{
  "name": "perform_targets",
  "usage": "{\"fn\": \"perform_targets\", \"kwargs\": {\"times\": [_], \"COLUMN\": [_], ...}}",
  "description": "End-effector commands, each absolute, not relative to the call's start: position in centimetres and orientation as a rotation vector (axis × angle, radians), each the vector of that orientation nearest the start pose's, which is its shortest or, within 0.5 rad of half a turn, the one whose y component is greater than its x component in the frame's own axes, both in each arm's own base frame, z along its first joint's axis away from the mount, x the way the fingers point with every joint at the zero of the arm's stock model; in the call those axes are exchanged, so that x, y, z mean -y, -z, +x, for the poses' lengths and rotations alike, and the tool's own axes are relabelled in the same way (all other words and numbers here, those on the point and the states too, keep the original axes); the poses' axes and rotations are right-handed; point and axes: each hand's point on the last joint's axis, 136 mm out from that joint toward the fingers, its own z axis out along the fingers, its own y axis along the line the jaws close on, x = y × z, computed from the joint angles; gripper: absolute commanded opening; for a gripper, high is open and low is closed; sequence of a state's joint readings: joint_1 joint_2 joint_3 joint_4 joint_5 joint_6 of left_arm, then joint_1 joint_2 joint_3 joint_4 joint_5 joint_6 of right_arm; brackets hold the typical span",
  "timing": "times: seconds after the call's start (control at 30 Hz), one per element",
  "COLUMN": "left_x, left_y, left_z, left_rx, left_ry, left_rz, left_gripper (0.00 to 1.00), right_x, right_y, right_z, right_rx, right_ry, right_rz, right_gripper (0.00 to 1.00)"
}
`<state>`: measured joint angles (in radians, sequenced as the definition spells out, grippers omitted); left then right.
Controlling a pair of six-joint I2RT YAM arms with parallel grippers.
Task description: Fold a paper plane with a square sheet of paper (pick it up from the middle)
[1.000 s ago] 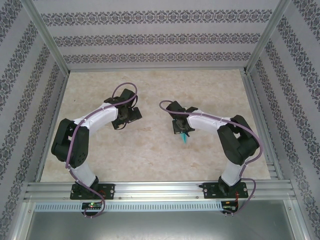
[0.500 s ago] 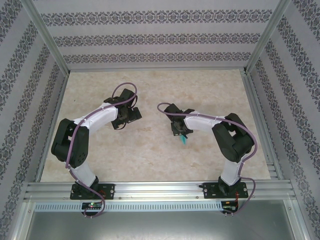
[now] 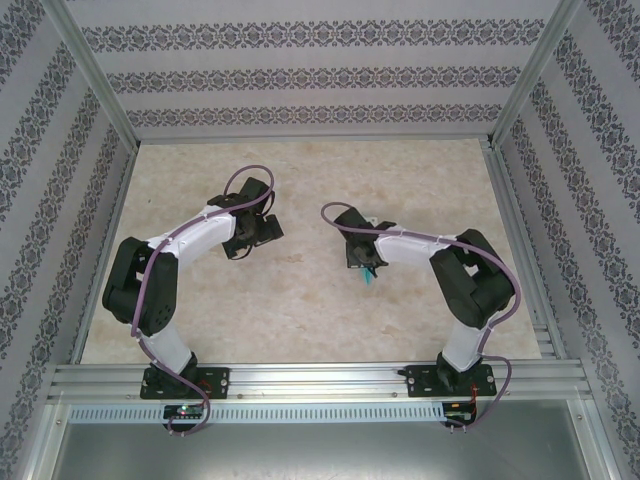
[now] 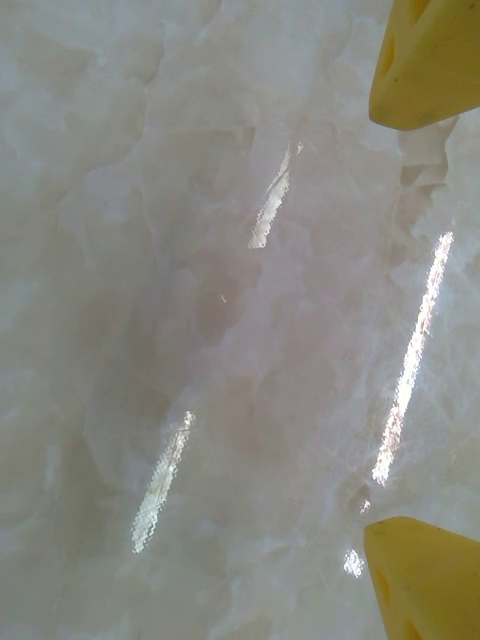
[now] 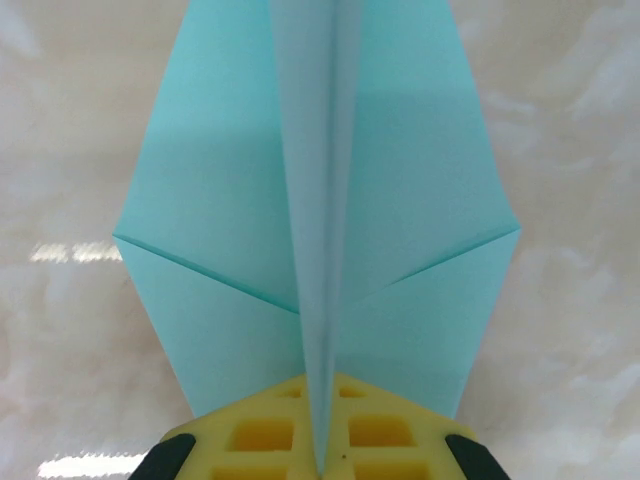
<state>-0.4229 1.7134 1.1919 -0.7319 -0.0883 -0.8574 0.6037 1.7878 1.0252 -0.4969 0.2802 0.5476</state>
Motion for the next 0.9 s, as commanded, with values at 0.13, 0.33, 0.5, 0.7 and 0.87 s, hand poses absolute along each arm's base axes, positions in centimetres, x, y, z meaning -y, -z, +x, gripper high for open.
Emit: {"fn": "perform_targets", "kwargs": {"times": [0.13,0.33,0.5,0.7,0.87], "left_x": [11.9,10.6,10.3,10.3,9.5], "left_y": [-9.8,-10.6,-10.9,-11.5,-13.3], "left_z": [35.9,36.0,36.1,36.5,37.4], "left_rx": [-2.701,-2.667,-2.658,-2.640,-2.588], "left_ry": [0.130,0.122,0.127,0.144,0.096], "left_rz": [-0.622,-0.637,-0.637,-0.619,-0.557], "left_gripper": [1.00,1.00,1.00,1.00,1.00], "right_x": [-16.7,-15.7,-15.6,-15.7,-15.7], "right_y": [-3.6,-3.0,-2.1,-3.4,-10.2], "right_z": [39.7,42.5,42.9,43.0,43.9], "right_rx": [-2.673,-2.679,-2.704,-2.701,-2.580], "right_ry": [0.002,0.024,0.043,0.038,-0.025], "right_rz": [0.041,0.069,0.070,0.083,0.110], "right_gripper": [0.04,0.05,0.11,0.24,0.44]}}
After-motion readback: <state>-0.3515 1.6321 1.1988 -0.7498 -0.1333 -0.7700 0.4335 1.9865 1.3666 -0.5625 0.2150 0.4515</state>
